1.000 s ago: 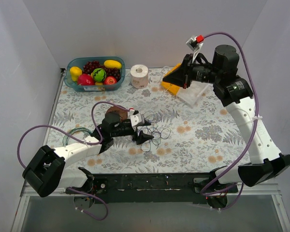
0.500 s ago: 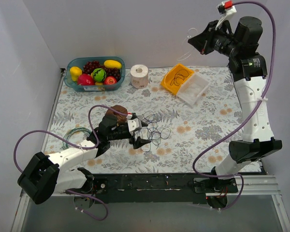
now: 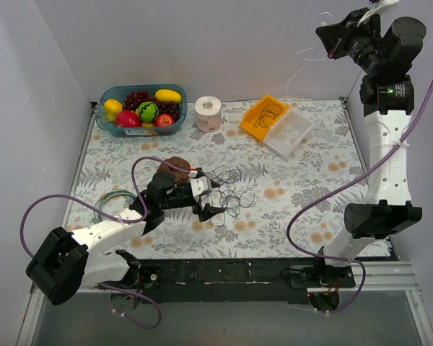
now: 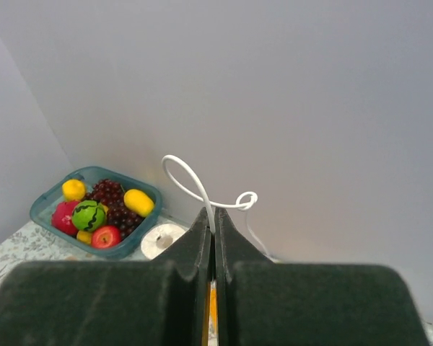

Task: Untangle the cables

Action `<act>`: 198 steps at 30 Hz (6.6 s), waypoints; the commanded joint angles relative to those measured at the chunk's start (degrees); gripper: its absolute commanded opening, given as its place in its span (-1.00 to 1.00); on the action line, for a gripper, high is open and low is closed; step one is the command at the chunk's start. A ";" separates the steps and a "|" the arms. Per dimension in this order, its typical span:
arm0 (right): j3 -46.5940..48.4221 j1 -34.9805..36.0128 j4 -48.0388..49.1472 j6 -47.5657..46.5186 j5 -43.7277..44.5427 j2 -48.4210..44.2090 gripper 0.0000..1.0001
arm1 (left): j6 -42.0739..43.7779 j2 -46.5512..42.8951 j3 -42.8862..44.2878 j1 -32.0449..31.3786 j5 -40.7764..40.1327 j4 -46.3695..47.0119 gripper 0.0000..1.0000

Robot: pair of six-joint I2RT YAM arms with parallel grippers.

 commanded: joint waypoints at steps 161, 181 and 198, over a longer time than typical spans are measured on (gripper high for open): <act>-22.41 30.60 -0.11 -19.61 7.38 -13.32 -0.97 | -13.64 -5.02 -13.86 1.94 -14.14 10.63 0.63; -4.22 8.10 17.38 -7.85 1.43 16.37 -0.97 | -13.47 -7.75 -14.92 2.02 -15.63 8.08 0.65; 2.46 3.70 19.49 -3.10 5.63 22.37 -0.97 | -13.12 -7.75 -14.39 2.29 -15.45 6.93 0.65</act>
